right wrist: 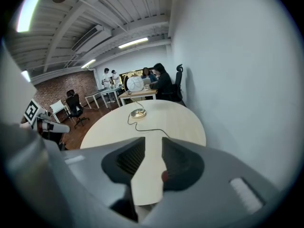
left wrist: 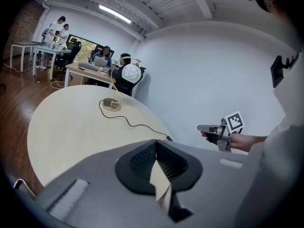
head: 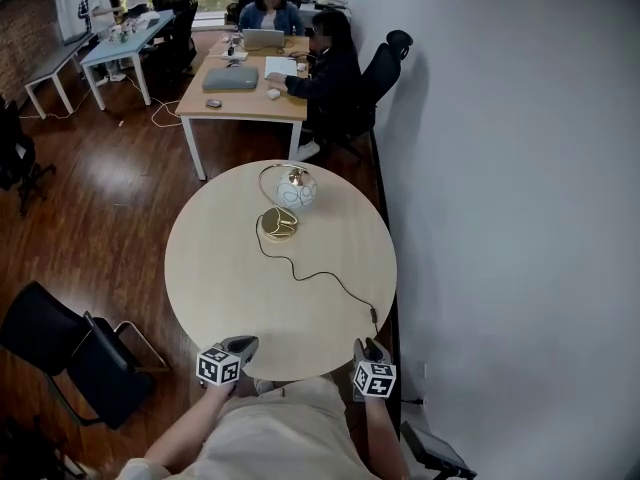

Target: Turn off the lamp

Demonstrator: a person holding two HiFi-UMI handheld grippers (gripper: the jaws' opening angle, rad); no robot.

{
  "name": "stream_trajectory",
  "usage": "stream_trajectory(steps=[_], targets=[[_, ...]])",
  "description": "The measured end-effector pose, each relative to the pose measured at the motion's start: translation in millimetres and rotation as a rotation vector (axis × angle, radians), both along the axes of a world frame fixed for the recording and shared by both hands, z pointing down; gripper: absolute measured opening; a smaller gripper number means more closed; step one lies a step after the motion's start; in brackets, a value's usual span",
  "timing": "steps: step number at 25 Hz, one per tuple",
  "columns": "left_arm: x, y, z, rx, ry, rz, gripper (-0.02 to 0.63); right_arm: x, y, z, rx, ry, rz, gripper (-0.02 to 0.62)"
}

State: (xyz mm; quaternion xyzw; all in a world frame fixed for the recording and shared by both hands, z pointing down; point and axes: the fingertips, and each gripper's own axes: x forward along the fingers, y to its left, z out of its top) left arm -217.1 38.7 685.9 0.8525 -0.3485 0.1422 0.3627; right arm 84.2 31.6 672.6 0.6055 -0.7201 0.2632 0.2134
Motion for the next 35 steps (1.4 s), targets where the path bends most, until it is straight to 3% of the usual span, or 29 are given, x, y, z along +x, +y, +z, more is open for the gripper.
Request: stream_trajectory(steps=[10, 21, 30, 35], targets=[[51.3, -40.0, -11.5, -0.027, -0.017, -0.008, 0.005, 38.0, -37.3, 36.4, -0.082, 0.094, -0.109, 0.110], [105.0, -56.4, -8.5, -0.069, -0.072, 0.060, 0.005, 82.5, -43.6, 117.3, -0.247, 0.164, -0.093, 0.110], [139.1, -70.0, -6.1, -0.069, -0.103, 0.099, 0.005, 103.6, -71.4, 184.6, -0.325, 0.296, -0.132, 0.110], [152.9, -82.4, -10.3, -0.066, -0.108, 0.092, 0.005, 115.1, -79.4, 194.1, -0.345, 0.308, -0.102, 0.112]])
